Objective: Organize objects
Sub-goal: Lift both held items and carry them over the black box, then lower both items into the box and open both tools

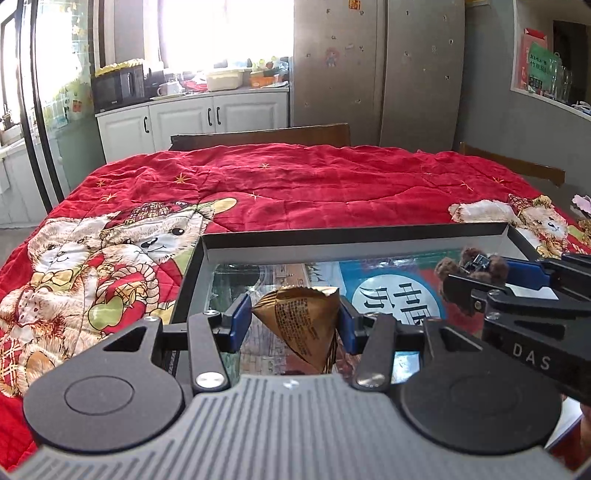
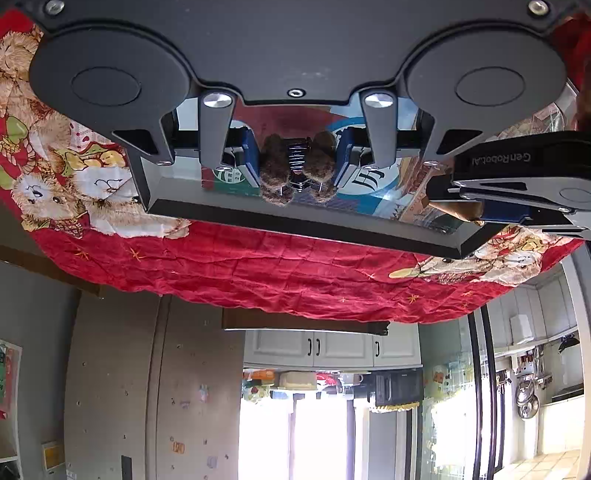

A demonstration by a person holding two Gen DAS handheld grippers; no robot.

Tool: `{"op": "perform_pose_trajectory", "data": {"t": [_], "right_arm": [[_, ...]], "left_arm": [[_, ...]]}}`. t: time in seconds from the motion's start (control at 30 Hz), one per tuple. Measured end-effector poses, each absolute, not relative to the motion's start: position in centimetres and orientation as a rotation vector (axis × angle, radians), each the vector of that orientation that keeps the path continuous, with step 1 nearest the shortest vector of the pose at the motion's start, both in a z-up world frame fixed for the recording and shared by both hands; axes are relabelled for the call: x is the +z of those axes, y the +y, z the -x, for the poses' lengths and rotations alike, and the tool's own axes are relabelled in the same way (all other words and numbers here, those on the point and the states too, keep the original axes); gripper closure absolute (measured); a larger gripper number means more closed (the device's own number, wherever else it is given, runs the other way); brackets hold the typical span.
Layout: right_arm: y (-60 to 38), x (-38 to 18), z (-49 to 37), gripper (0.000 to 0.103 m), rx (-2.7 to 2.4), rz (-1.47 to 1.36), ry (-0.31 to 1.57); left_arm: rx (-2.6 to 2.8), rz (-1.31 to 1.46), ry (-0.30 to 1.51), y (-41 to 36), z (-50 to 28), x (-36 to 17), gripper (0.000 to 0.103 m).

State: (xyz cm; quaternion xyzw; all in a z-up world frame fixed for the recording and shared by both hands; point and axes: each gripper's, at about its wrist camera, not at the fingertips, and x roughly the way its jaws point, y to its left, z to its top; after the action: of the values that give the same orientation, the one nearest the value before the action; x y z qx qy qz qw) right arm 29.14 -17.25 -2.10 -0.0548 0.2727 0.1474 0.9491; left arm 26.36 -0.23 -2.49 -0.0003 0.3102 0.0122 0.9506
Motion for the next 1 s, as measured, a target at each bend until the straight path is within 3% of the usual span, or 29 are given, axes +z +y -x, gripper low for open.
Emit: {"op": "perform_pose_trajectory", "data": {"t": [0.43,0.67,0.8,0.87,1.0], "right_arm": [[-17.15,-2.50,-29.98,0.063,0.304,0.107,0.614],[-17.20,-2.57,-30.11,0.060,0.304,0.100,0.628],[-17.35,-2.49,-30.00,0.058,0.304,0.096,0.623],[-17.35,-2.41,-29.91,0.054,0.304,0.097,0.618],[-17.42,-2.08,-29.51,0.034,0.304,0.099,0.589]], "left_arm": [[0.019,-0.017,0.673,-0.47,-26.86,-2.86,0.049],[0.023,-0.025,0.665,-0.51,-26.79,-2.79,0.045],[0.025,-0.027,0.656,-0.51,-26.72,-2.67,0.035],[0.024,-0.026,0.656,-0.49,-26.70,-2.65,0.034],[0.021,-0.021,0.647,-0.43,-26.52,-2.48,0.025]]}}
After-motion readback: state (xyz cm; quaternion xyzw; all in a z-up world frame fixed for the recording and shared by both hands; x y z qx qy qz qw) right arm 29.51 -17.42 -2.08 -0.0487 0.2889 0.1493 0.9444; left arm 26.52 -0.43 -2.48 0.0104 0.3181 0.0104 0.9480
